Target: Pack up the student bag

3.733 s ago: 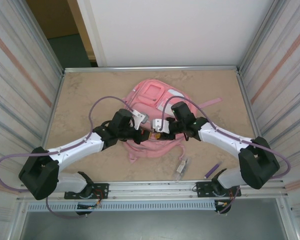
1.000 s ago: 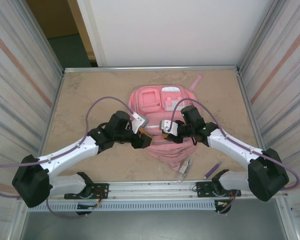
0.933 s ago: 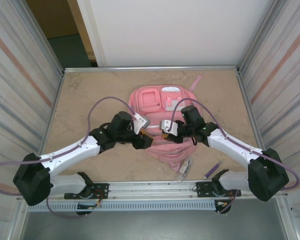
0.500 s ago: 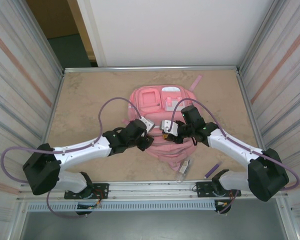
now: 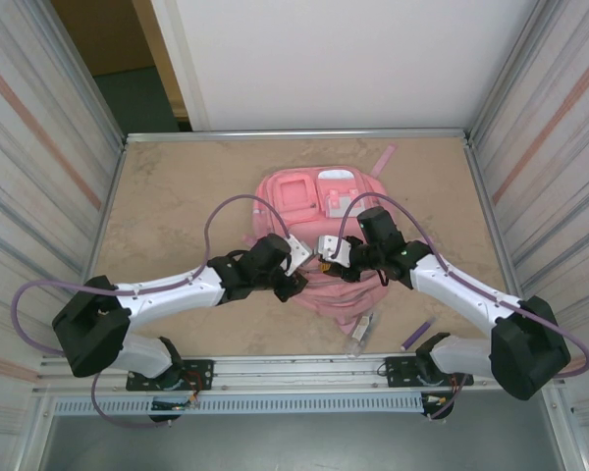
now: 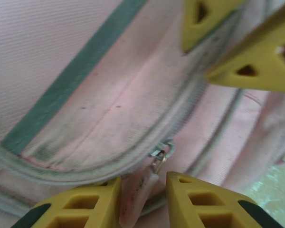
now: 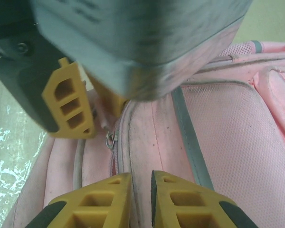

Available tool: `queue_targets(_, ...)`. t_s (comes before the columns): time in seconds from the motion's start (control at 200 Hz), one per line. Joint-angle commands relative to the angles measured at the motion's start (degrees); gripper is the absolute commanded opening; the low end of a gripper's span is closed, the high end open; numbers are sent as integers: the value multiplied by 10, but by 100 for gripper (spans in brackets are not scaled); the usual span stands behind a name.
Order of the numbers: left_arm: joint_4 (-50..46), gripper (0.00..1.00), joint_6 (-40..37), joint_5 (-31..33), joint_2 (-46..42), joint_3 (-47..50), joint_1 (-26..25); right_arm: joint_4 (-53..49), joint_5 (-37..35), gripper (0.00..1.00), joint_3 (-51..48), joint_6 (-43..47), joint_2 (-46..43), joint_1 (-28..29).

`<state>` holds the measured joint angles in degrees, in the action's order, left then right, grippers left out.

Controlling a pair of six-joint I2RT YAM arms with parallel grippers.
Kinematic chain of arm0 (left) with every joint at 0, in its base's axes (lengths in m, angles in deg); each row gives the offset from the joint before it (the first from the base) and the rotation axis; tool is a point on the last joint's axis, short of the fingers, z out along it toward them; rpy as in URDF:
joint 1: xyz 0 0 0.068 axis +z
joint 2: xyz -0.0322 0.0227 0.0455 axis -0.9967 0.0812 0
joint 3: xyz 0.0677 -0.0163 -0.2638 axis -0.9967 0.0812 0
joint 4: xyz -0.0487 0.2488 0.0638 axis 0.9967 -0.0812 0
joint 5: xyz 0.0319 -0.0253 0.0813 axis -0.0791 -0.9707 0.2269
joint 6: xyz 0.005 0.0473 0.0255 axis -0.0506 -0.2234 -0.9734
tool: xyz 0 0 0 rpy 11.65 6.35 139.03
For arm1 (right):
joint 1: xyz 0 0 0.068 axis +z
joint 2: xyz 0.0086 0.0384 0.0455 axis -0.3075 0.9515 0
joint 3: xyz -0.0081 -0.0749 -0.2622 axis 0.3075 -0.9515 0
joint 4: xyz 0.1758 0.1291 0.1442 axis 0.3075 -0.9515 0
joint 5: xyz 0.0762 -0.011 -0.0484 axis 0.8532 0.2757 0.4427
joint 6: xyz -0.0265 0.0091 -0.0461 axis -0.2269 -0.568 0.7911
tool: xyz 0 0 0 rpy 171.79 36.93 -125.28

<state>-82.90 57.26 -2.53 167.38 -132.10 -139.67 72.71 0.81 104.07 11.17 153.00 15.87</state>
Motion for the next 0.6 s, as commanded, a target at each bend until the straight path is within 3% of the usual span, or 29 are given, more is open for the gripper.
queue_targets(0.0,44,23,-73,-62,-12,11,1,-8,24,18,7,6,-19,2)
queue_targets(0.06,43,17,-86,-51,-18,15,6,-9,23,18,7,7,-22,2)
queue_targets(0.13,42,0,-88,-38,-27,16,21,-16,22,17,9,9,-26,3)
queue_targets(0.261,61,0,-79,-73,-59,30,60,28,-14,23,-2,-59,-49,17)
queue_targets(0.401,63,0,-70,-112,-91,39,72,58,-84,47,-47,-61,-94,60)
queue_targets(0.591,99,0,-45,-151,-94,62,72,20,-134,48,-15,-31,-35,79)
